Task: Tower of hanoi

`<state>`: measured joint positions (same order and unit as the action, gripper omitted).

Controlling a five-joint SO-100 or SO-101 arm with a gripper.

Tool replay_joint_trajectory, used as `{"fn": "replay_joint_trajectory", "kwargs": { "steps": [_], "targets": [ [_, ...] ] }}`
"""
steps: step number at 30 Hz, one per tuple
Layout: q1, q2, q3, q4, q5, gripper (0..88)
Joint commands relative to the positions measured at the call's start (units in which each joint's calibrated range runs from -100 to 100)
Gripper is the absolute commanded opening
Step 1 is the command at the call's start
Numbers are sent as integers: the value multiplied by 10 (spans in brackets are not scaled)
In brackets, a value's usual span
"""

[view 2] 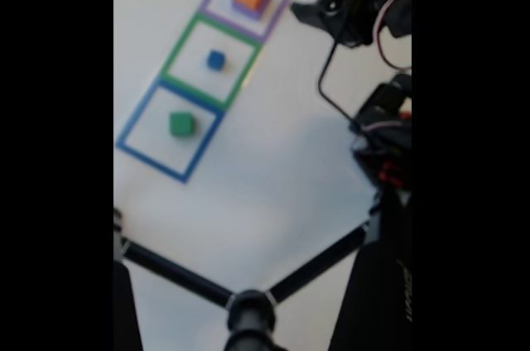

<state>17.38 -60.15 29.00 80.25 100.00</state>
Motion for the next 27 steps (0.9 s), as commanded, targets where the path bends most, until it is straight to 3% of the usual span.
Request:
{"fn": "replay_joint_trajectory", "kwargs": {
  "steps": [1,8,16,27],
  "targets": [
    [11,-15,145,-175,0,194],
    [-22,37,376,-559,0,287],
    [-60,276,456,-964,0,288],
    [-90,486,546,-1275,0,297]
  ]
}}
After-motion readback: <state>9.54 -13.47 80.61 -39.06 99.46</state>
